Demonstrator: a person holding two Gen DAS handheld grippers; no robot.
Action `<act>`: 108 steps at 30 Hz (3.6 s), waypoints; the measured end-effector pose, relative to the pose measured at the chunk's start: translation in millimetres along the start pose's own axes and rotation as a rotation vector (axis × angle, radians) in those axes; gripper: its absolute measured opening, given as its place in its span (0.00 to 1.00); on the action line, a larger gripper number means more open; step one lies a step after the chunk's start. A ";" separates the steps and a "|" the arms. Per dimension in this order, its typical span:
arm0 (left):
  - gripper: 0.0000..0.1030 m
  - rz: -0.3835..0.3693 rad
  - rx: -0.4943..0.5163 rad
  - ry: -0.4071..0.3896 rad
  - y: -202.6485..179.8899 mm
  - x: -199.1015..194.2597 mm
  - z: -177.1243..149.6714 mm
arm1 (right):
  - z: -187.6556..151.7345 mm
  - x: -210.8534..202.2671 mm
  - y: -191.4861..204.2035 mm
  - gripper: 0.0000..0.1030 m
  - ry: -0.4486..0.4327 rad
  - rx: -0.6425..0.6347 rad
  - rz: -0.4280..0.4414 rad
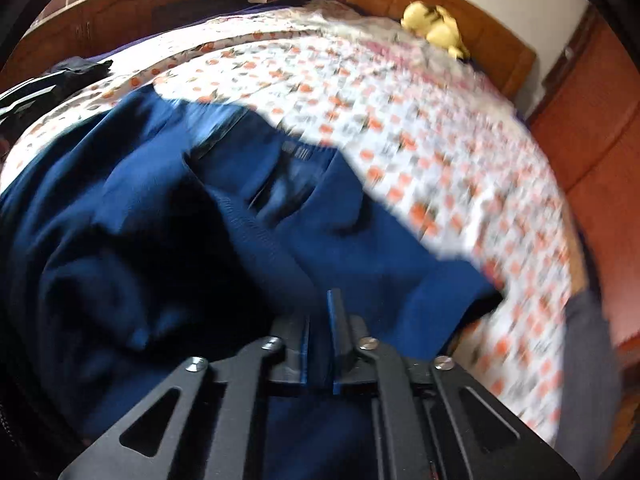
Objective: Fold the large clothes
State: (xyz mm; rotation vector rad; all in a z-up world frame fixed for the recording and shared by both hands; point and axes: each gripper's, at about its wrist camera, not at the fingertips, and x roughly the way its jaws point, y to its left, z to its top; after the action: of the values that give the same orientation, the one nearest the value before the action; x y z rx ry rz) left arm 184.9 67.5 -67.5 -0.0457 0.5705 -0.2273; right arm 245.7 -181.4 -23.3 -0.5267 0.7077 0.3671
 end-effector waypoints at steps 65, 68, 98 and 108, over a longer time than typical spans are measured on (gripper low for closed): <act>0.79 0.004 0.003 -0.003 14.6 -6.8 2.6 | 133.7 75.6 61.1 0.16 -0.061 0.110 0.260; 0.79 -0.022 0.012 -0.005 6.5 -7.0 4.4 | 122.9 65.1 27.0 0.25 -0.064 0.141 0.220; 0.79 -0.133 0.094 0.167 -60.1 57.0 -10.6 | 12.7 81.2 -157.1 0.03 -0.108 0.425 -0.034; 0.79 -0.128 0.082 0.181 -59.0 59.3 -13.3 | -14.5 131.8 -157.3 0.04 0.096 0.472 -0.152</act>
State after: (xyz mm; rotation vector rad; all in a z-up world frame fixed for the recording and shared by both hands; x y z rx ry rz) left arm 214.3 -3.1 -103.9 0.0183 0.7385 -0.3815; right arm 407.7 -298.4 -72.2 -0.1485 0.8105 0.0258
